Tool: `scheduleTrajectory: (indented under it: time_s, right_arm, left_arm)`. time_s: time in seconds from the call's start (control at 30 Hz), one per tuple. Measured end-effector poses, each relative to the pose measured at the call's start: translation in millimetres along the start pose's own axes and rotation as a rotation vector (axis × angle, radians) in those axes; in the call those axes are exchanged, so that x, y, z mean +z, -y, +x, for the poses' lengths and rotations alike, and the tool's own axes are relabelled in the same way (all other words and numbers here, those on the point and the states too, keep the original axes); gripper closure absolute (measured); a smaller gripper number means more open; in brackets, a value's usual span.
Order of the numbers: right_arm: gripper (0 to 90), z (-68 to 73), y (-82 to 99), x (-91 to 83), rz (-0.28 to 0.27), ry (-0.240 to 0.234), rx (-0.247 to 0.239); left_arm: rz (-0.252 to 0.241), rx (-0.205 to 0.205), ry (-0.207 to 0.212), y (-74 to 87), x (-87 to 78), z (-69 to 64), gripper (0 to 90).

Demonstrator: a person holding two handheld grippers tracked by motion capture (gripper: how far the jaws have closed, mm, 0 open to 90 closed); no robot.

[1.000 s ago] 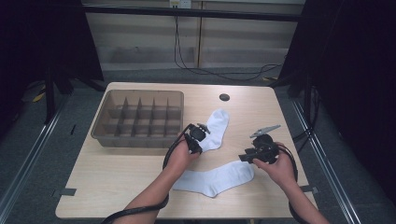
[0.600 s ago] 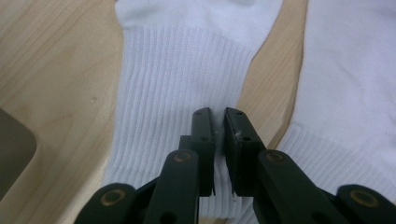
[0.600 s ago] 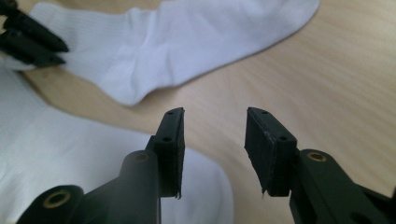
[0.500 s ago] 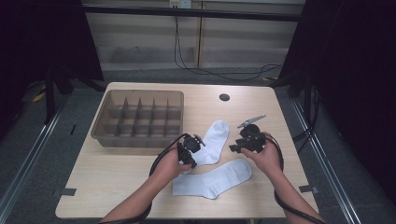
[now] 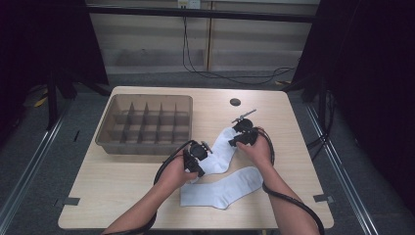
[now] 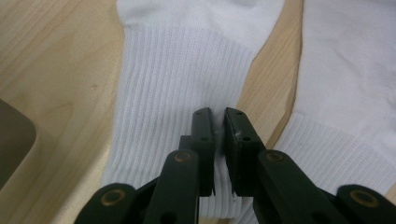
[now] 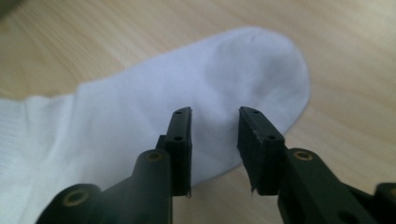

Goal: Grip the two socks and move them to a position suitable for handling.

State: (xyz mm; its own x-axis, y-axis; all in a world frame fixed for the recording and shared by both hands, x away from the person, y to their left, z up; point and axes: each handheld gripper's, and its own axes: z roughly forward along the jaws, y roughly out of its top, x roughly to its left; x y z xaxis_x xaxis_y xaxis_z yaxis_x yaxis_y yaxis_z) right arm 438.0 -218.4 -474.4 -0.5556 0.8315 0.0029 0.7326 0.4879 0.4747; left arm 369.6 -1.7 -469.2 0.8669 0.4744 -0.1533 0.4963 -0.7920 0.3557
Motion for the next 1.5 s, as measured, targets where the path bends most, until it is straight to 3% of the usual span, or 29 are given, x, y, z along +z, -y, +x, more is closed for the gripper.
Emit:
scheduleTrajectory:
  time_s: [0.07,0.1,0.13,0.2,0.37,0.4,0.47,0.57,0.6,0.63,0.67,0.77,0.9,1.1,1.27,1.4,1.43,1.5]
  right_arm:
    - [80.5,1.3,4.3,1.8,-0.015,-0.02,-0.01]
    - [80.5,1.3,4.3,1.8,-0.015,-0.02,-0.01]
    - [87.5,1.0,7.0,-0.2,-0.007,-0.056,0.001]
    - [88.3,1.3,8.3,-4.9,0.01,-0.043,-0.01]
    - [88.8,0.6,15.8,-26.3,-0.029,-0.066,-0.023]
    - [88.7,2.8,20.8,-41.5,-0.06,-0.08,-0.008]
    - [88.7,8.3,27.4,-55.7,-0.072,-0.075,-0.038]
    - [88.7,14.7,36.5,-65.9,-0.072,-0.094,-0.047]
    - [85.4,21.2,49.0,-72.3,-0.064,-0.06,-0.059]
    - [76.7,22.5,53.2,-71.9,-0.053,-0.055,-0.045]
    - [71.4,23.4,58.3,-70.7,-0.031,-0.049,-0.031]
    - [68.9,18.1,72.5,-70.7,-0.027,-0.035,-0.028]
    - [68.6,5.3,84.0,-73.3,-0.026,-0.04,0.021]
    - [68.2,2.7,92.1,-78.0,-0.036,-0.049,0.017]
    - [68.5,9.1,105.7,-77.9,-0.025,-0.051,0.005]
    - [69.3,10.5,104.9,-76.7,-0.021,-0.043,-0.009]
    - [70.2,8.9,99.8,-76.9,-0.03,-0.041,-0.002]
    - [70.6,6.1,92.3,-76.1,-0.048,-0.043,0.021]
  left_arm:
    - [0.002,-0.002,-0.004,-0.2,0.1,-0.4,82.9]
    - [0.002,-0.002,-0.004,-0.2,0.1,-0.4,83.1]
    - [-0.001,-0.002,-0.011,-0.8,-0.3,-0.5,83.3]
    - [-0.005,-0.004,-0.01,-0.9,-1.0,-0.4,83.6]
    - [-0.024,-0.01,-0.026,0.8,-10.9,2.2,83.9]
    - [-0.029,0.001,-0.036,1.4,-15.7,3.2,83.9]
    - [-0.036,0.011,-0.053,2.7,-19.7,3.6,84.0]
    - [-0.042,0.009,-0.07,4.4,-20.6,4.8,84.0]
    - [-0.038,-0.006,-0.064,6.8,-18.4,6.3,83.5]
    - [-0.038,-0.006,-0.064,6.8,-18.4,6.3,81.4]
    - [-0.04,-0.028,-0.09,9.8,-14.4,5.7,74.3]
    - [-0.06,-0.05,-0.104,15.2,-15.9,5.5,65.8]
    - [-0.064,-0.064,-0.098,22.7,-23.5,6.8,65.9]
    - [-0.065,-0.08,-0.069,36.7,-29.6,7.7,66.9]
    - [-0.054,-0.075,-0.059,46.2,-28.9,3.5,66.8]
    - [-0.08,-0.081,-0.072,44.6,-28.3,4.4,67.5]
    - [-0.112,-0.088,-0.082,40.2,-28.2,6.7,67.4]
    - [-0.117,-0.098,-0.079,35.0,-25.8,9.4,67.4]
